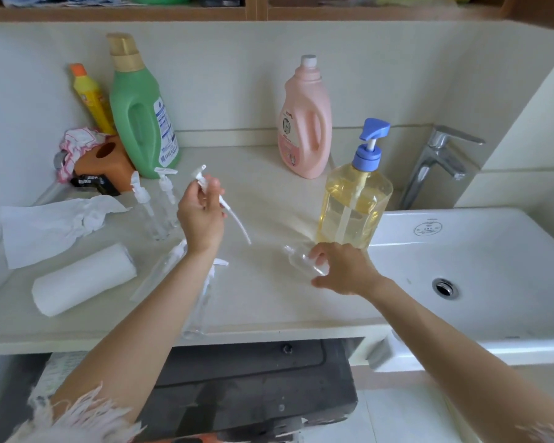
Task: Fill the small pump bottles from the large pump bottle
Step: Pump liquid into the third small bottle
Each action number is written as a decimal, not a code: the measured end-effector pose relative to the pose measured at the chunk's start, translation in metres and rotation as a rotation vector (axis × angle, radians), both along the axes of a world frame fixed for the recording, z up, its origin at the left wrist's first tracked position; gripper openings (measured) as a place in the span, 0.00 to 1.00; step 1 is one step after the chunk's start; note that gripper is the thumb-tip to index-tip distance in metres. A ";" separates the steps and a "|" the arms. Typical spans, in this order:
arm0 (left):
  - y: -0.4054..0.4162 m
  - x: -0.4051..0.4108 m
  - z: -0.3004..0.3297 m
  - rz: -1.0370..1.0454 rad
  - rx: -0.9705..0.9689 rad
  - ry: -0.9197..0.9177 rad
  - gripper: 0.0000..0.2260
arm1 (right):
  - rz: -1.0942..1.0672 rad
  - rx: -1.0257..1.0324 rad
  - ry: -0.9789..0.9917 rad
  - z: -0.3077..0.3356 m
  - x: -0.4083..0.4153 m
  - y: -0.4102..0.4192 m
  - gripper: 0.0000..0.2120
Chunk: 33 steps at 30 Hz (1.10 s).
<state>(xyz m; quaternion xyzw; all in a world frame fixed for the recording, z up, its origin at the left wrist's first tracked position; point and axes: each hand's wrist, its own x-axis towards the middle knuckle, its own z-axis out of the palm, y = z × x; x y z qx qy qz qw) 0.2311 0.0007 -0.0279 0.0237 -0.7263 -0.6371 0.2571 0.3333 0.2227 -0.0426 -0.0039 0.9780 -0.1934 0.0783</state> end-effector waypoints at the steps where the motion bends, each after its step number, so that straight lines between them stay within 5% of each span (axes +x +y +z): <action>1: 0.000 -0.010 -0.004 -0.046 -0.133 -0.090 0.12 | -0.013 0.013 0.025 0.000 0.002 -0.001 0.24; 6: 0.016 -0.028 -0.029 -0.430 -0.421 -0.592 0.16 | -0.055 -0.101 0.049 0.002 0.008 -0.005 0.23; 13: 0.023 -0.026 -0.045 -0.461 -0.523 -0.645 0.06 | -0.031 -0.306 0.095 0.004 0.023 0.002 0.26; 16: 0.020 -0.024 -0.044 -0.417 -0.540 -0.683 0.10 | -0.030 -0.372 0.097 0.009 0.025 0.005 0.24; 19: 0.021 -0.021 -0.033 -0.212 -0.826 -0.494 0.21 | -0.012 -0.461 0.126 0.020 0.022 0.005 0.21; 21: 0.027 -0.006 -0.014 -0.176 -0.676 -0.216 0.18 | 0.002 -0.506 0.164 0.029 0.018 0.003 0.20; 25: 0.049 0.036 0.040 -0.655 -0.242 -0.002 0.17 | 0.051 -0.576 0.257 0.055 0.011 0.006 0.18; 28: 0.065 0.058 0.058 -0.776 -0.239 -0.003 0.19 | 0.102 -0.608 0.346 0.071 0.010 0.013 0.15; 33: 0.102 0.070 0.064 -0.567 -0.254 0.129 0.13 | 0.184 -0.532 0.412 0.092 0.011 0.045 0.17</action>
